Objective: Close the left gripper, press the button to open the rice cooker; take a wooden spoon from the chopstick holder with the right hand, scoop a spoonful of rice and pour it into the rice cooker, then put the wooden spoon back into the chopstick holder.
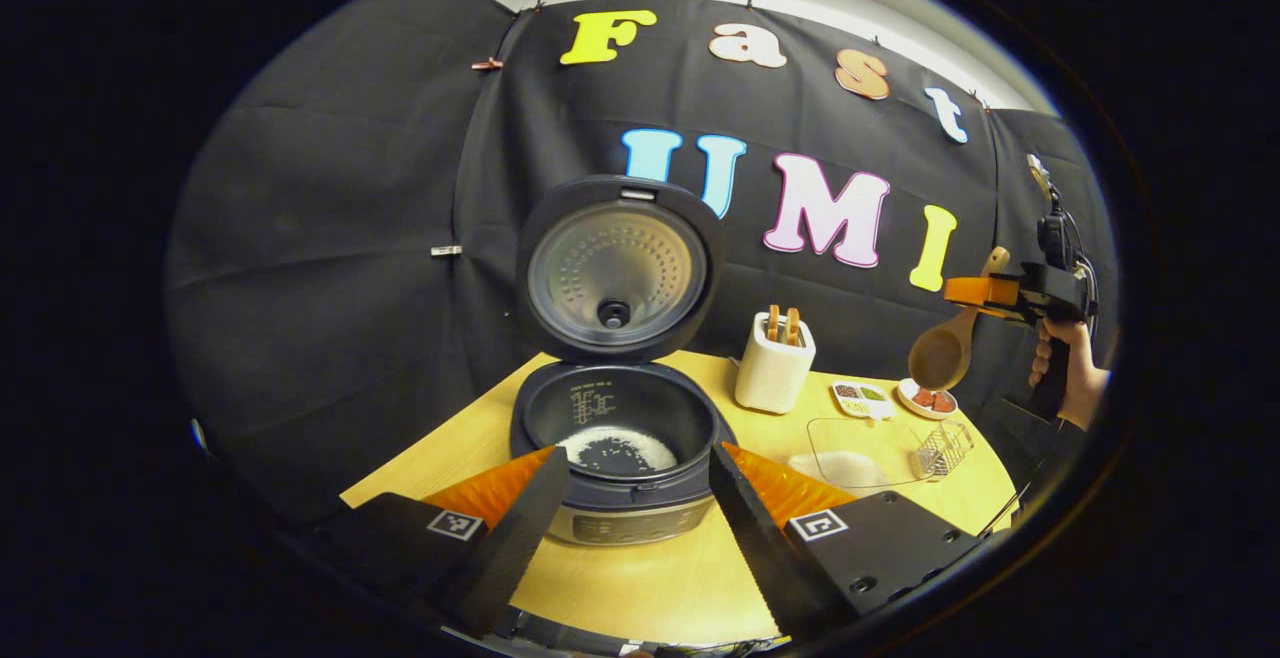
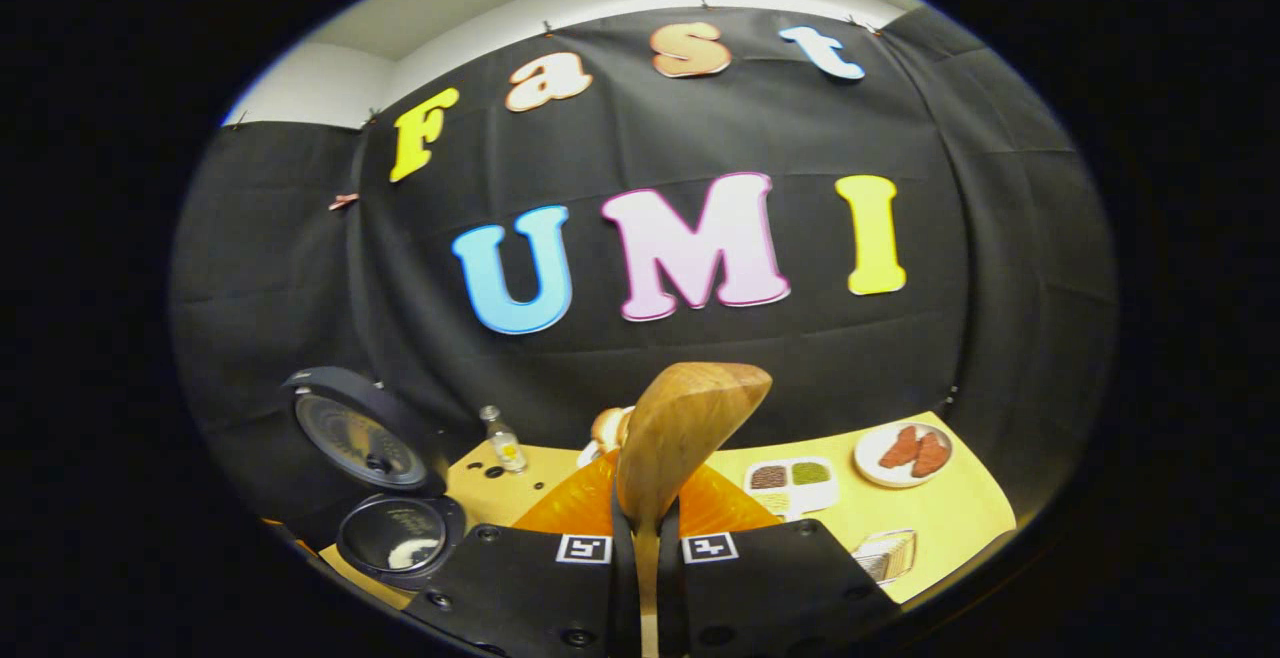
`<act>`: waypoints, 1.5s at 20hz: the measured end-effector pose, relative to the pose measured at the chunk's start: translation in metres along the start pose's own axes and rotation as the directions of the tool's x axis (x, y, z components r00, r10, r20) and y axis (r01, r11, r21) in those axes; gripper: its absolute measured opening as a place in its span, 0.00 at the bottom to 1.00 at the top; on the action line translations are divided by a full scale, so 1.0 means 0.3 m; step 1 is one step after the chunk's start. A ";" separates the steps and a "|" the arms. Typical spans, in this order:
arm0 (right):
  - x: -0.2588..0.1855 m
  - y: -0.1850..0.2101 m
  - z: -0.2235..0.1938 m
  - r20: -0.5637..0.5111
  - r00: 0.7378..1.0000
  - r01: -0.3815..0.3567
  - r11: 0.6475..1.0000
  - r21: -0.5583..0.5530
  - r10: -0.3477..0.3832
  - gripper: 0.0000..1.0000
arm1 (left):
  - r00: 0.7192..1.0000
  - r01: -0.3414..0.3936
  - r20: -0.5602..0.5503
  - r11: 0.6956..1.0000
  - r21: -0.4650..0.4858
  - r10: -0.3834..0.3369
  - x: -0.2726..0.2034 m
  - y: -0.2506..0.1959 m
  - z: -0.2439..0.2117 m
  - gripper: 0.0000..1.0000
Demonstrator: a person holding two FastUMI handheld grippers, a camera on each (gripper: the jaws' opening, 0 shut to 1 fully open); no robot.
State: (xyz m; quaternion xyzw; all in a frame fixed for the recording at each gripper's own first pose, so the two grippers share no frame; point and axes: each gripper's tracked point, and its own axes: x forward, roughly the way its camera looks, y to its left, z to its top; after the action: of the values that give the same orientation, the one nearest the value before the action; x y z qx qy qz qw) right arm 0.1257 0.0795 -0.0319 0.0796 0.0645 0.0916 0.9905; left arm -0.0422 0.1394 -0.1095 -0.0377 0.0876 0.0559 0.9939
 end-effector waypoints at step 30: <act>0.140 -0.921 -0.562 -0.346 0.864 0.467 0.841 0.273 -0.367 0.12 | 0.845 -0.502 0.141 0.856 -0.125 0.517 -0.046 0.068 0.267 0.95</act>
State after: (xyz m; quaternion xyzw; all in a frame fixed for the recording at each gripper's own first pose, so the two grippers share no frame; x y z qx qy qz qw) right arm 0.1899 -0.1561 -0.2486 0.2235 0.2349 -0.1307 0.9369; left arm -0.0446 0.1650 -0.0299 -0.0494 0.0075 0.3244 0.9446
